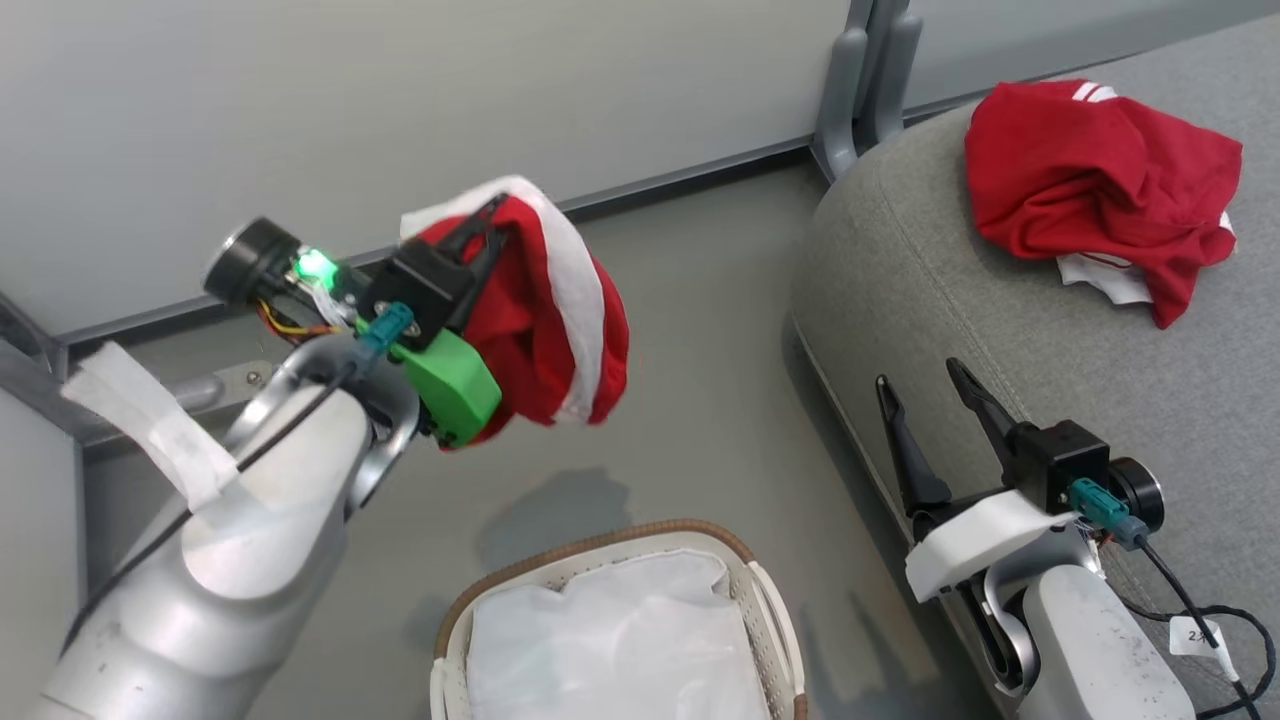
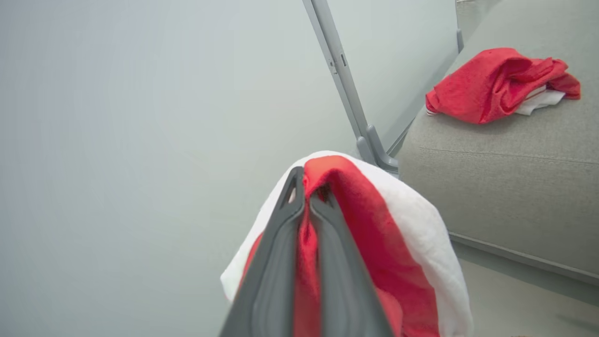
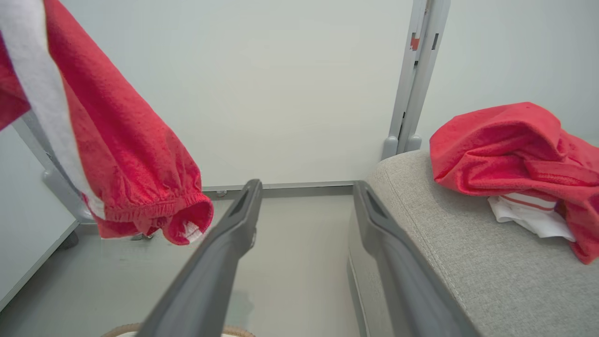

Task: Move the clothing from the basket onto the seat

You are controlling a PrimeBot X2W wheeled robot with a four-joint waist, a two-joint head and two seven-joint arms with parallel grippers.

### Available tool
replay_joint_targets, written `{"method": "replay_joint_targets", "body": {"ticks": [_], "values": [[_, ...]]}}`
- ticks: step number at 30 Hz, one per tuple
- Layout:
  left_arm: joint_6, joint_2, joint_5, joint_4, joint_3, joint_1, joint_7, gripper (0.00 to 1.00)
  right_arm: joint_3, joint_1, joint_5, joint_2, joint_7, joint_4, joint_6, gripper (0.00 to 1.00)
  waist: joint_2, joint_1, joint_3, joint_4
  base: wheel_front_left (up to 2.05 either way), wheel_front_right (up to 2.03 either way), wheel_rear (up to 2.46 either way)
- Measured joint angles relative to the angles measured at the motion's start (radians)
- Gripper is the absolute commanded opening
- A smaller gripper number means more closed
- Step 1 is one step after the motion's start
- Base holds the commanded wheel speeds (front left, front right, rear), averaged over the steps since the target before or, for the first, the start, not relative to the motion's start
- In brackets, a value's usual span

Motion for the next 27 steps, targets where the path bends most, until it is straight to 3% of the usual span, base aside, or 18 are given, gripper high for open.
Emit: {"method": "replay_joint_targets", "body": {"ticks": [11, 27], "values": [[0.0, 0.036, -0.032, -0.041, 0.043, -0.182, 0.078, 0.0, 0.091, -0.028, -0.009, 0.0, 0.0, 0.004, 0.0, 1.0, 0.0, 0.0, -0.081, 0.004, 0.0, 0.0, 0.0], [-0.001, -0.049, -0.063, -0.031, -0.014, -0.3, 0.095, 0.0, 0.251, -0.09, -0.028, 0.0, 0.0, 0.019, 0.0, 1.0, 0.0, 0.0, -0.122, 0.047, 0.0, 0.0, 0.0]]}}
